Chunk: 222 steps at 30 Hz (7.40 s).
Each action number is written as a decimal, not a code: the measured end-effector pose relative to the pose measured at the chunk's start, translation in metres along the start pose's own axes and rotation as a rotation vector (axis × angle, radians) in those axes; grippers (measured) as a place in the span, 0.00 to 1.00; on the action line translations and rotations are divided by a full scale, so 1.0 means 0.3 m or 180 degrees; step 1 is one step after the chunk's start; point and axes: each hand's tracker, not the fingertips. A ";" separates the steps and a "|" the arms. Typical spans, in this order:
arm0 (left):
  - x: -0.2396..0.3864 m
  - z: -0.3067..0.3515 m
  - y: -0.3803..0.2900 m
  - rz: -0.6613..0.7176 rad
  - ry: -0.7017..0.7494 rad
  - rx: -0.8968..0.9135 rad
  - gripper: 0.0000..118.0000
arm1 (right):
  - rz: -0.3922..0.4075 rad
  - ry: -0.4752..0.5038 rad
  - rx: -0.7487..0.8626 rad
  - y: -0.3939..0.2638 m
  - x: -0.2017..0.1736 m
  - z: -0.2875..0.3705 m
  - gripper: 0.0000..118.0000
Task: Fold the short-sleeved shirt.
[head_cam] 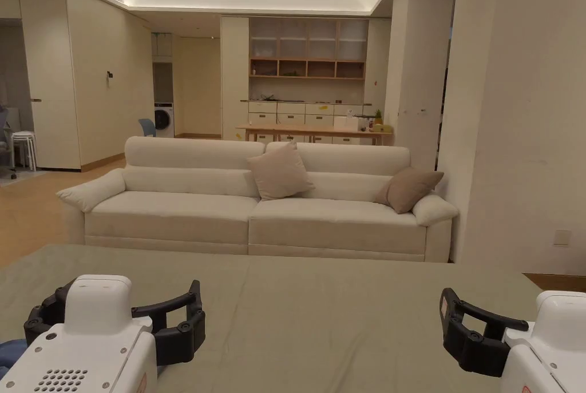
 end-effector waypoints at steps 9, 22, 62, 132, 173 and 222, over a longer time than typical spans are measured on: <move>0.001 -0.018 -0.021 0.0035 0.0029 -0.0067 1.00 | 0.0135 -0.0004 -0.0111 0.000 -0.014 -0.022 1.00; 0.003 -0.004 -0.007 0.0084 -0.0097 -0.0129 0.97 | 0.0037 0.0022 -0.0252 0.012 0.004 -0.017 1.00; -0.592 0.355 0.009 -0.0351 0.1536 -0.0440 0.00 | -0.0195 0.1704 -0.0655 -0.080 -0.649 -0.195 0.00; 1.015 -0.617 -0.730 -0.0256 -0.2201 -0.2725 0.04 | -0.0157 0.0110 -0.1145 -0.187 0.166 -0.093 0.00; -0.194 0.112 0.009 0.0148 -0.0083 -0.0596 0.00 | 0.0032 0.0011 -0.0952 -0.051 0.040 0.130 0.00; 0.014 -0.592 -0.829 0.1042 -0.0503 -0.2569 0.06 | 0.0092 0.0392 -0.1519 -0.255 0.010 -0.251 0.00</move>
